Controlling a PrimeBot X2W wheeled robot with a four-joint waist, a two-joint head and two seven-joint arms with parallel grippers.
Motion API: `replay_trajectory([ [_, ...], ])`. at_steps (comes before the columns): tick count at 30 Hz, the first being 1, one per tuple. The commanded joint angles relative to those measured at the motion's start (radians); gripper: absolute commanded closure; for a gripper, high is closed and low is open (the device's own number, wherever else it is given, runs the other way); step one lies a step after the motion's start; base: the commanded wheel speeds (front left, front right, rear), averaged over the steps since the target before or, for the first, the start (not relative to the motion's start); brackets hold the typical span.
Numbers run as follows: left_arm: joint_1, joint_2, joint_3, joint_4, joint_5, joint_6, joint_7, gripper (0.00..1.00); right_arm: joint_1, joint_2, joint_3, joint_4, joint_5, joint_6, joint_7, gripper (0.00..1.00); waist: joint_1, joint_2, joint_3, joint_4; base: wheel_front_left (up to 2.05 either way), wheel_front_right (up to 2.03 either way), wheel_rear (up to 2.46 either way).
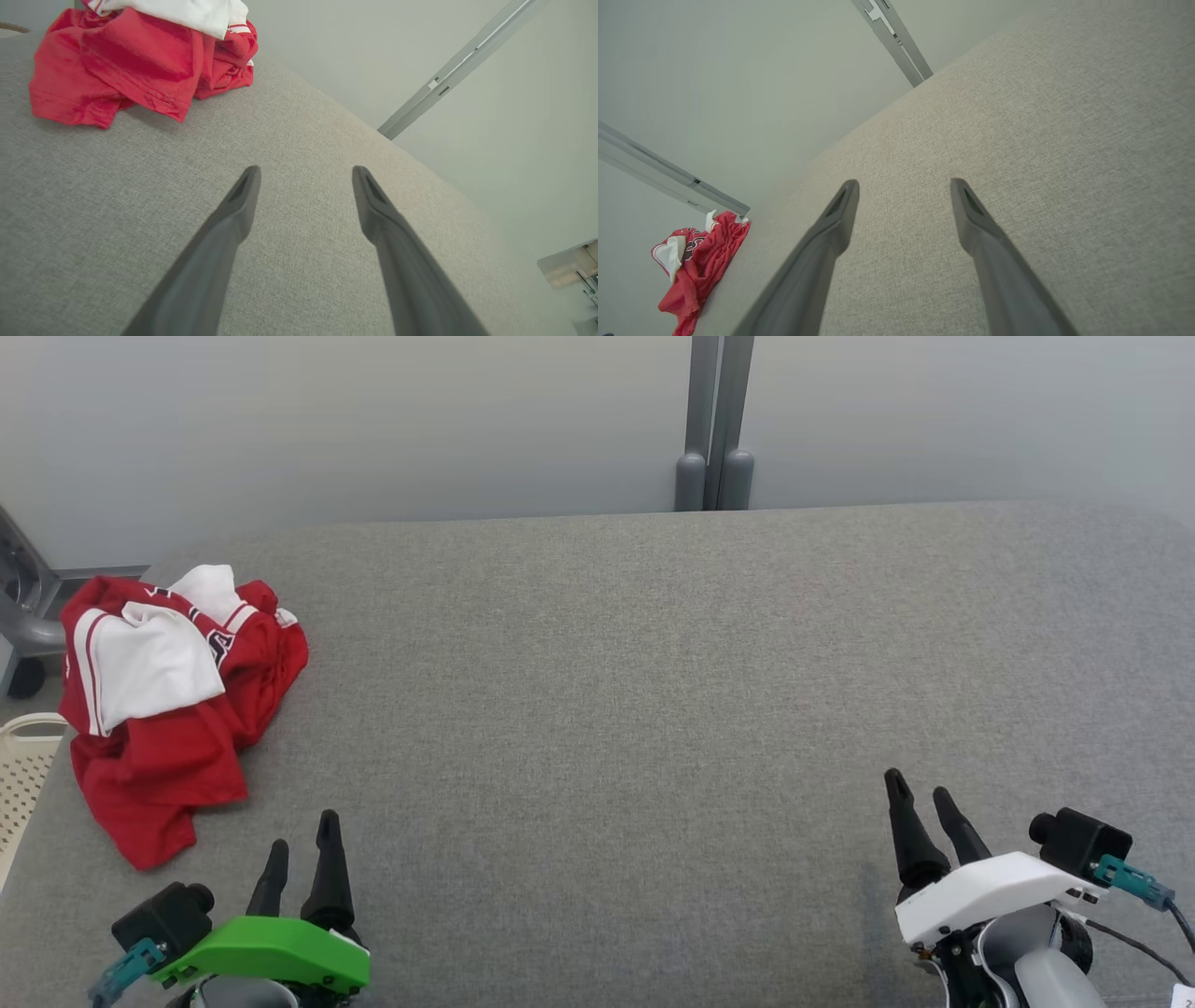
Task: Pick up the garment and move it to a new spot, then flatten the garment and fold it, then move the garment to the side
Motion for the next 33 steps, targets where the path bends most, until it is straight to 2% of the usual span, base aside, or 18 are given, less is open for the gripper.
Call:
replay_trajectory([
  [1,-0.031,0.011,-0.006,-0.001,0.038,0.007,-0.011,0.00,-0.024,-0.005,0.003,-0.002,-0.054,0.000,0.002,0.00,0.0000,0.0000,0.000,0.000,0.00,0.00,0.00],
  [20,-0.060,0.027,-0.046,0.036,0.247,0.024,-0.063,0.00,-0.025,-0.007,-0.005,0.011,-0.310,0.000,-0.013,0.00,0.0000,0.0000,-0.006,0.004,0.00,0.00,0.00],
  [33,-0.078,0.031,-0.048,0.083,0.317,0.001,-0.096,0.00,-0.030,-0.008,0.008,0.036,-0.405,0.000,-0.047,0.00,0.0000,0.0000,-0.014,0.003,0.00,0.00,0.00],
])
